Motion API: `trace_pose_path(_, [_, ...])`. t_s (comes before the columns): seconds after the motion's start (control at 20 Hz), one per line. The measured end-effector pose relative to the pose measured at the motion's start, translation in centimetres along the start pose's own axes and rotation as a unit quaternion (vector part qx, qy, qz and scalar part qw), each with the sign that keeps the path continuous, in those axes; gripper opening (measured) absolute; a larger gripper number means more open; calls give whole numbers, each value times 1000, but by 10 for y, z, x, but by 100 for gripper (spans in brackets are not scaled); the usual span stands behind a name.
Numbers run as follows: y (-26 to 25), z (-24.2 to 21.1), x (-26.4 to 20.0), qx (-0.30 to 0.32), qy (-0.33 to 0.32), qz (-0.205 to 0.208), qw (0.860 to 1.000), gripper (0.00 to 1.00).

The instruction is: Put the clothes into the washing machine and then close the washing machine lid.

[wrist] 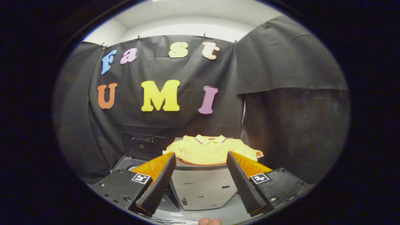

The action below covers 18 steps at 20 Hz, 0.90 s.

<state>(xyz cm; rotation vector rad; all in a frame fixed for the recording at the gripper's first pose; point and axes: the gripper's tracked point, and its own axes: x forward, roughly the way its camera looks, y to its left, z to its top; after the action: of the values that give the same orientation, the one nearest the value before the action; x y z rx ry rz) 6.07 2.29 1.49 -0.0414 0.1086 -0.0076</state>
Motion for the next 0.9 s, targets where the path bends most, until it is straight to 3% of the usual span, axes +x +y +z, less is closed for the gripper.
trace_pose_path(0.9, [-28,-17,224,-8,134,-10,991,100])
